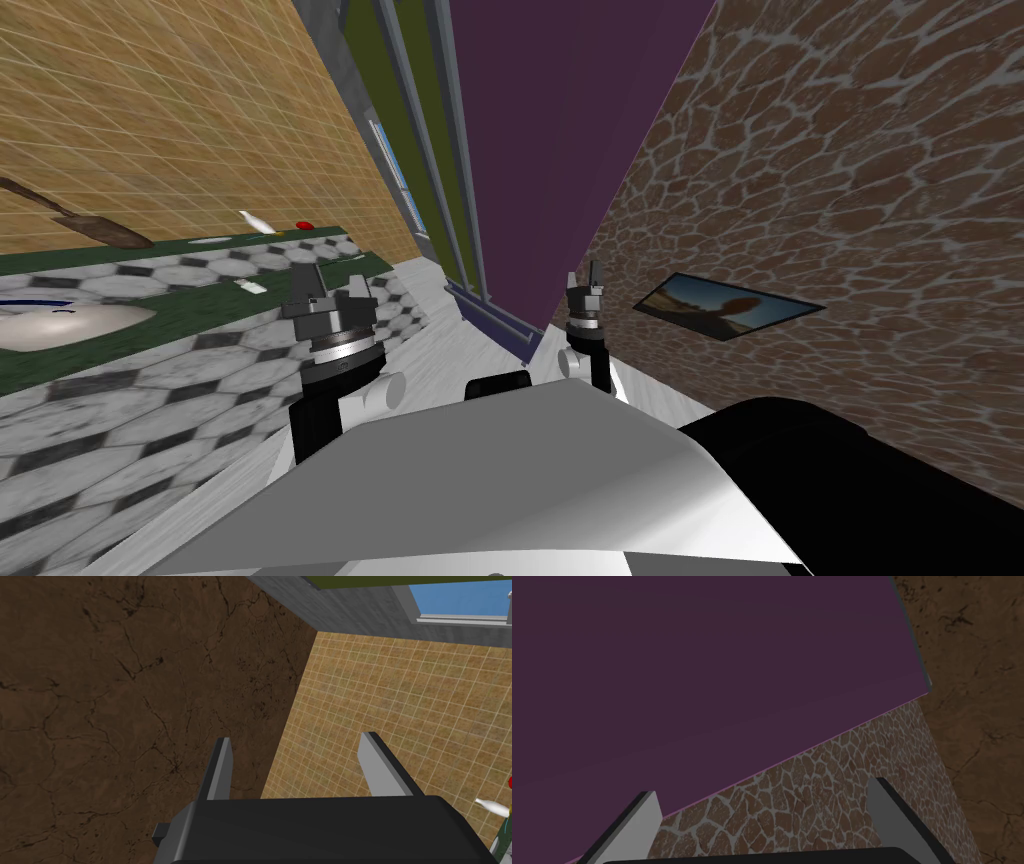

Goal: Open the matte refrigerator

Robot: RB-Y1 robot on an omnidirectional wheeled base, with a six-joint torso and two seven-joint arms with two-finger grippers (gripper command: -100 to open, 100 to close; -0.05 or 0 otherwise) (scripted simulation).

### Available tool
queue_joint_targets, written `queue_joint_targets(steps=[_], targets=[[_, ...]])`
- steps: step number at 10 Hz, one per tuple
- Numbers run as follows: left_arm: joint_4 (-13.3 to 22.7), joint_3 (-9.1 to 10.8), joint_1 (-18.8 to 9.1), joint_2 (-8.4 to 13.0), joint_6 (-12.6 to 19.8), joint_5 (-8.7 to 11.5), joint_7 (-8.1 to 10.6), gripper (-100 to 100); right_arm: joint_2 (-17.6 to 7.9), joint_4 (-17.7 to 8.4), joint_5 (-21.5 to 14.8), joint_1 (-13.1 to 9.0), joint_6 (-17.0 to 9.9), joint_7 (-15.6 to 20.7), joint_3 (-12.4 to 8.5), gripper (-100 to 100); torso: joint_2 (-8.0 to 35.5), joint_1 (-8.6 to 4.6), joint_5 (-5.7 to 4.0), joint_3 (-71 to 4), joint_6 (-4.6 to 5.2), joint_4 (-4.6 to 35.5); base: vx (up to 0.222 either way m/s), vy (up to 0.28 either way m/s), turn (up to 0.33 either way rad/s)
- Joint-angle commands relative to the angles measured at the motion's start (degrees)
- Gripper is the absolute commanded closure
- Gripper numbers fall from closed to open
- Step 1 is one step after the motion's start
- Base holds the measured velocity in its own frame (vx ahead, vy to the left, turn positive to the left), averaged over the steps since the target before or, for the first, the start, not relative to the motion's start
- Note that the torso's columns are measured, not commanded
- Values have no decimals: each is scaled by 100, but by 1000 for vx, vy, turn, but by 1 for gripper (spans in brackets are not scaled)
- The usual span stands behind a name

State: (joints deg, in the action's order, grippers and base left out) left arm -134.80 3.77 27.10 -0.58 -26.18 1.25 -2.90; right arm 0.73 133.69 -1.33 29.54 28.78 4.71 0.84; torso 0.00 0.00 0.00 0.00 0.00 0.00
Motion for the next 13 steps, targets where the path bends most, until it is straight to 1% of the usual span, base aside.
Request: queue_joint_targets(steps=[1,3,9,10,11,13], targets=[[0,0,0,0,0,0,0,0,0,0,0,0,0,0,0,0,232,0,0,-467,0,235,0,0,0],[-1,0,0,0,0,0,0,0,0,1,0,0,0,0,0,0,1003,0,0,-2014,0,1006,0,0,0],[-2,0,0,0,-1,0,0,0,0,2,0,0,1,0,0,0,3539,0,0,-7073,0,3537,0,0,0],[-2,0,0,0,-1,0,0,0,-202,-52,-32,-9,32,105,-23,-100,3962,0,0,-7919,0,3960,20,13,-25],[0,0,1,0,0,0,0,0,-337,-105,-63,-18,63,206,-44,-100,4151,3,1,-8316,0,4148,38,28,-40],[1,0,1,-1,0,0,0,0,-573,-249,-150,-42,148,487,-104,-100,4214,11,3,-8457,0,4219,51,63,-43]])
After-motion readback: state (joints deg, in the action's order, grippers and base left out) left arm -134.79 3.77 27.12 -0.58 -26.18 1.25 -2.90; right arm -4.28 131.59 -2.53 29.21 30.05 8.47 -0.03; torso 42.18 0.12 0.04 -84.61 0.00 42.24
